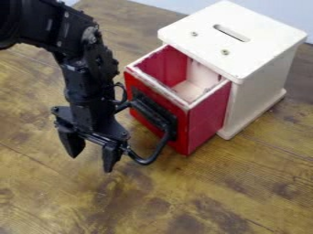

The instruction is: Close the drawer

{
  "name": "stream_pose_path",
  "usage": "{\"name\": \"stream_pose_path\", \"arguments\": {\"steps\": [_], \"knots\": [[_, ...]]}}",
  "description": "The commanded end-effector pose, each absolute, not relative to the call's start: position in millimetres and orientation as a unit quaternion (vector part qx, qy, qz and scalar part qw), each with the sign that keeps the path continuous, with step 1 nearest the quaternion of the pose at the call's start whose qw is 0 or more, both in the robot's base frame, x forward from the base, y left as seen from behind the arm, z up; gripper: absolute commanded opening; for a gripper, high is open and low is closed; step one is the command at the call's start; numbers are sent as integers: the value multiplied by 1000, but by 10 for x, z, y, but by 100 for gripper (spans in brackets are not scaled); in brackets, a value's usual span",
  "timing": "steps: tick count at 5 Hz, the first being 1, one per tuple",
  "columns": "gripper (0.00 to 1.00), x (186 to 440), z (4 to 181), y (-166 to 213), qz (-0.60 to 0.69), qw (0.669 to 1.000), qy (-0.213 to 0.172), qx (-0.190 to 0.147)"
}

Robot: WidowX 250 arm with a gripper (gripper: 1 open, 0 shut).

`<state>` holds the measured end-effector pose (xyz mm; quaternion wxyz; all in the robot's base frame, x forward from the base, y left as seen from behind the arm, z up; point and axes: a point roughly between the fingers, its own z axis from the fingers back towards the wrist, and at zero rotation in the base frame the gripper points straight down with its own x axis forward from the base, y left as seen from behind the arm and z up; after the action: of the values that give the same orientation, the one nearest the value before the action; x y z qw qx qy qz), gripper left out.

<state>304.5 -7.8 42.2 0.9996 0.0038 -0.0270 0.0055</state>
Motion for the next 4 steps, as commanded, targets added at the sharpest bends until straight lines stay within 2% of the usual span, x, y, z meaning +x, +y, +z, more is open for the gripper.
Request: {"name": "stream_pose_path", "arguments": {"steps": [1, 3, 4], "knots": [[100, 3371, 719, -189, -25, 992, -124, -15], [100, 3514, 806, -210, -30, 989, -146, -17], [100, 3611, 838, -268, -77, 985, -153, -25]]}}
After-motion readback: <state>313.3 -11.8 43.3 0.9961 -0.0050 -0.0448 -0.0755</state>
